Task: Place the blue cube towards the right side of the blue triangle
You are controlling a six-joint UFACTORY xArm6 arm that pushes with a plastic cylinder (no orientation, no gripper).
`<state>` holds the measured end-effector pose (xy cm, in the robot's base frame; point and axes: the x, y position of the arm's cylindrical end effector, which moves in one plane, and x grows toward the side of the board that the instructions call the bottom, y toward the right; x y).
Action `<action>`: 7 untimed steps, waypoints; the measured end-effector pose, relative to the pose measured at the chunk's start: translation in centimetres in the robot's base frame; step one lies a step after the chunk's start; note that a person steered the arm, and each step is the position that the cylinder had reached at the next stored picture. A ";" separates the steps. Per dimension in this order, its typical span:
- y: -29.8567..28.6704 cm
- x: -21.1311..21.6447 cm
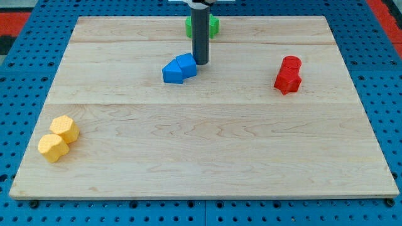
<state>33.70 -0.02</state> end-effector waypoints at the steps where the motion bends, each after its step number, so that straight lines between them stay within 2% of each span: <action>1: 0.2 0.0; 3: -0.8 2.7; 4: 2.5 2.7; 5: 3.5 -1.5; 6: -1.1 -3.0; 7: -4.9 -0.5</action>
